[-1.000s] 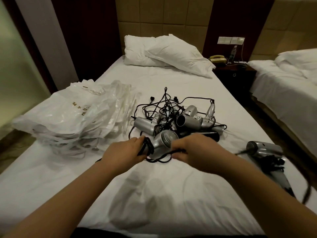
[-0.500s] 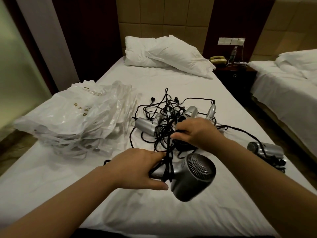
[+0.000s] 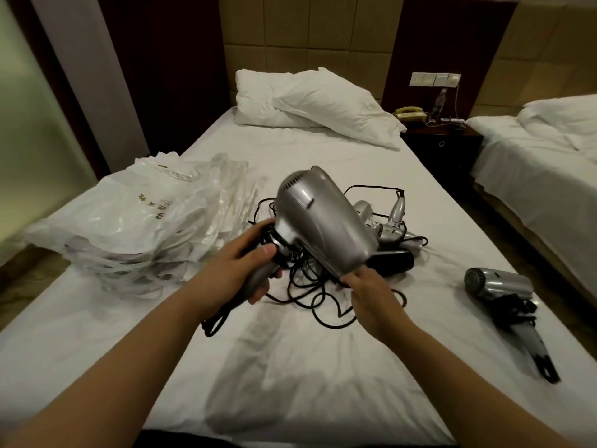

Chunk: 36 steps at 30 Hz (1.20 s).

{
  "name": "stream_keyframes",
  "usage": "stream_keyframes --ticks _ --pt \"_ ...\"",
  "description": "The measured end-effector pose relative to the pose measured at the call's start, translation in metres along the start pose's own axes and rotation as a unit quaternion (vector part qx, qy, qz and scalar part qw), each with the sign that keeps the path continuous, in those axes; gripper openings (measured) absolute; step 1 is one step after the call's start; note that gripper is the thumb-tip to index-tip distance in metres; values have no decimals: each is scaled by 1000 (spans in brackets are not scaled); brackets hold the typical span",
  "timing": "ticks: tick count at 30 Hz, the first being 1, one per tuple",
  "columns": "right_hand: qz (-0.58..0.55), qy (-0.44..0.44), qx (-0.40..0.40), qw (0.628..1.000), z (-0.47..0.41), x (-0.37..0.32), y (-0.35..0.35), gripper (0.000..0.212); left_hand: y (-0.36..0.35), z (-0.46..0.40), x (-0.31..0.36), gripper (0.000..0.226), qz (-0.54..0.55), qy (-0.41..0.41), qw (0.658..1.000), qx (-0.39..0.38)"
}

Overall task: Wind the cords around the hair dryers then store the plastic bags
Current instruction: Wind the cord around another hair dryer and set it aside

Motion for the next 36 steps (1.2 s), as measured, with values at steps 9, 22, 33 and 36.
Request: stream_keyframes --ticks 9,22,33,36 --pt "-102 -285 38 952 29 107 40 43 34 0 2 30 62 7 993 105" --pt "-279 26 -86 956 5 -76 -29 19 -34 -8 7 25 31 18 999 -28" --pt "-164 -68 -188 966 28 -57 -30 21 -19 -11 -19 65 -352 34 935 -40" --pt "-38 -20 -252 967 35 -67 -26 21 -19 -12 -24 82 -473 1 878 -67"
Point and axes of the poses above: each hand's wrist, its own z-axis away from the middle knuckle, its own y-axis out of the back of the hand, x = y × z, the point moved 7 cm from there along -z, towards the middle knuckle, and after that the axes turned 14 degrees about -z, right-handed, at the moved point
